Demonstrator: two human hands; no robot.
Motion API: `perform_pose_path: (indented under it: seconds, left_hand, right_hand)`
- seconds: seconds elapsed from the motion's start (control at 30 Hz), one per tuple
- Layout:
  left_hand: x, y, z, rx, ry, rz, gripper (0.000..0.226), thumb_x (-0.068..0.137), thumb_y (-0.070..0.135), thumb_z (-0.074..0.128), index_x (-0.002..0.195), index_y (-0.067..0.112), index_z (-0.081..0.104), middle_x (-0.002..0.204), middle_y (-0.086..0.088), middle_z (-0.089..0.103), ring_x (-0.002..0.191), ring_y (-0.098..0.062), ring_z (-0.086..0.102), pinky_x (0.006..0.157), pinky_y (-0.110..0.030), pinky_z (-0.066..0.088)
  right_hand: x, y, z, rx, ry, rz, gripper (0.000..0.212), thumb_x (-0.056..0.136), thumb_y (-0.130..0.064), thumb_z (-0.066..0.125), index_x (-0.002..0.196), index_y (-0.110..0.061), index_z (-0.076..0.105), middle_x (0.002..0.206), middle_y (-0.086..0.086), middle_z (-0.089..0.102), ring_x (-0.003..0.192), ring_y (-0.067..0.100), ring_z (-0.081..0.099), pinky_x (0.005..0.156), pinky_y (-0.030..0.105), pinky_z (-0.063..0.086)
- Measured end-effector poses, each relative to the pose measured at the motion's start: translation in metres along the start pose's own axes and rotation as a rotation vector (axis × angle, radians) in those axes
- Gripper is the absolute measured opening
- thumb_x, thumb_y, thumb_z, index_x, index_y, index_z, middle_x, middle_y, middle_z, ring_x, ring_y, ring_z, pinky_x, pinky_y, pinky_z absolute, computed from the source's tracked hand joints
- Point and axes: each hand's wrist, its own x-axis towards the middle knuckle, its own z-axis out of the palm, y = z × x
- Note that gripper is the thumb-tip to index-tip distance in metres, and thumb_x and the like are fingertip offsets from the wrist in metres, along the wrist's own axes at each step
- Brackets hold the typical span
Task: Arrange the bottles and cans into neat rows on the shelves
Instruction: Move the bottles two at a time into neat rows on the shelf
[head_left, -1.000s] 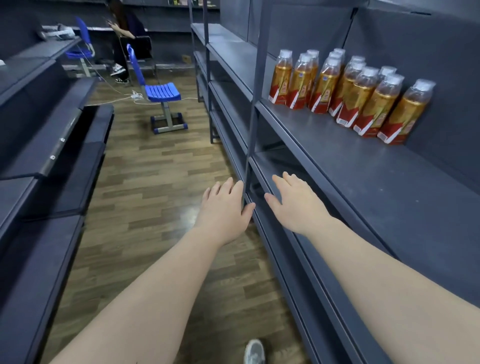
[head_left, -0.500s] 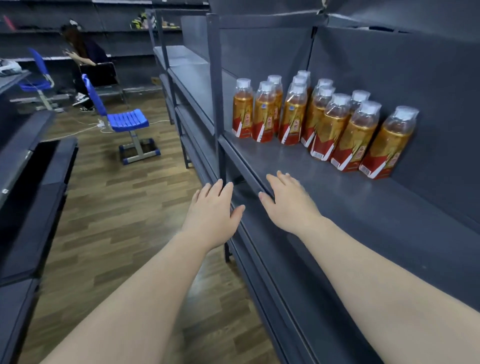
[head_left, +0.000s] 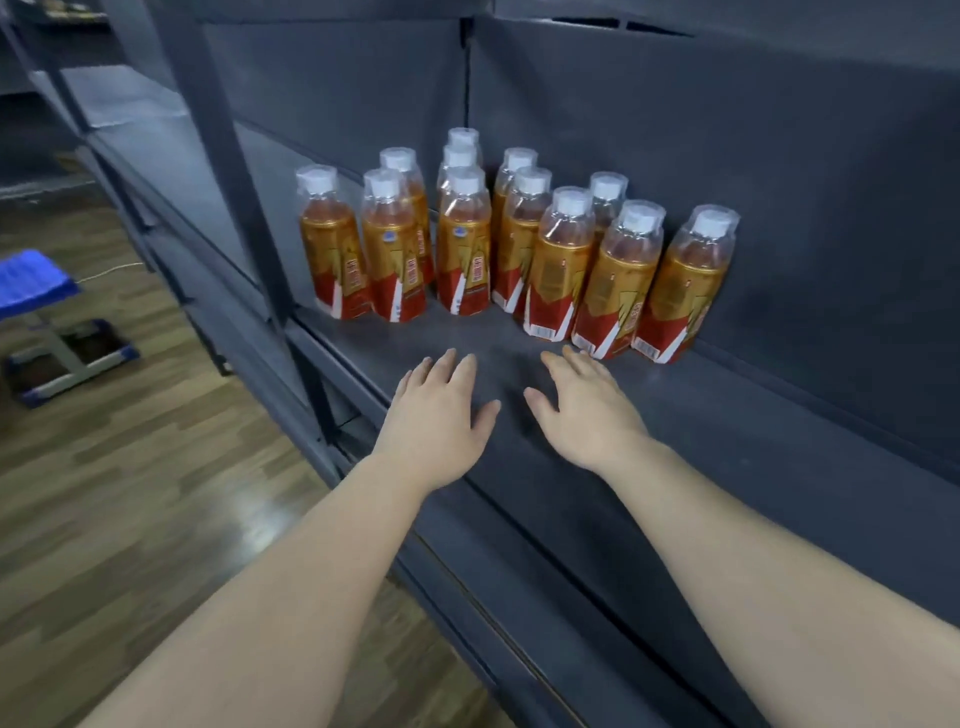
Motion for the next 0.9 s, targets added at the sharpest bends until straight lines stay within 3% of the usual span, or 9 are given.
perform_pose_path:
  seconds: [0.23, 0.4, 0.57, 0.73, 0.9]
  left_hand:
    - [0.076, 0.002, 0.015, -0.138, -0.083, 0.130, 0.067, 0.102, 0.046, 0.043, 0.157, 0.015, 0.021, 0.165, -0.010, 0.019, 0.152, -0.030, 0.014, 0.124, -0.042, 0.015]
    - [0.113, 0.020, 0.018, -0.298, -0.058, 0.197, 0.069, 0.100, 0.042, 0.051, 0.157, 0.016, 0.022, 0.160, -0.004, 0.030, 0.148, -0.026, 0.026, 0.120, -0.042, 0.026]
    - [0.141, 0.034, 0.022, -0.545, -0.029, 0.121, 0.072, 0.094, 0.036, 0.064, 0.152, 0.020, 0.025, 0.150, -0.005, 0.043, 0.136, -0.026, 0.045, 0.111, -0.047, 0.042]
    - [0.157, 0.041, 0.021, -0.636, -0.021, 0.073, 0.075, 0.093, 0.037, 0.066, 0.151, 0.017, 0.023, 0.147, -0.009, 0.044, 0.135, -0.028, 0.045, 0.108, -0.041, 0.041]
    - [0.169, 0.045, 0.020, -0.697, -0.011, 0.026, 0.089, 0.086, 0.039, 0.074, 0.152, 0.017, 0.020, 0.147, -0.012, 0.040, 0.132, -0.033, 0.046, 0.107, -0.045, 0.043]
  right_hand:
    - [0.023, 0.023, -0.004, 0.054, 0.135, 0.217, 0.058, 0.103, -0.044, 0.043, 0.155, -0.024, 0.030, 0.161, -0.001, 0.030, 0.150, 0.023, 0.022, 0.120, 0.039, 0.025]
    - [0.028, 0.035, -0.014, 0.149, 0.307, 0.396, 0.046, 0.100, -0.036, 0.054, 0.143, -0.021, 0.044, 0.144, 0.000, 0.047, 0.135, 0.022, 0.042, 0.106, 0.038, 0.043]
    - [0.040, 0.043, -0.018, 0.320, 0.440, 0.514, 0.065, 0.094, -0.038, 0.065, 0.147, -0.019, 0.033, 0.143, 0.002, 0.045, 0.132, 0.022, 0.046, 0.103, 0.041, 0.046]
    - [0.059, 0.040, -0.014, 0.441, 0.519, 0.530, 0.077, 0.091, -0.036, 0.070, 0.152, -0.019, 0.026, 0.147, 0.004, 0.041, 0.135, 0.022, 0.044, 0.109, 0.044, 0.044]
    - [0.077, 0.034, -0.009, 0.510, 0.591, 0.536, 0.079, 0.089, -0.035, 0.073, 0.150, -0.017, 0.027, 0.143, 0.004, 0.039, 0.130, 0.020, 0.045, 0.101, 0.035, 0.044]
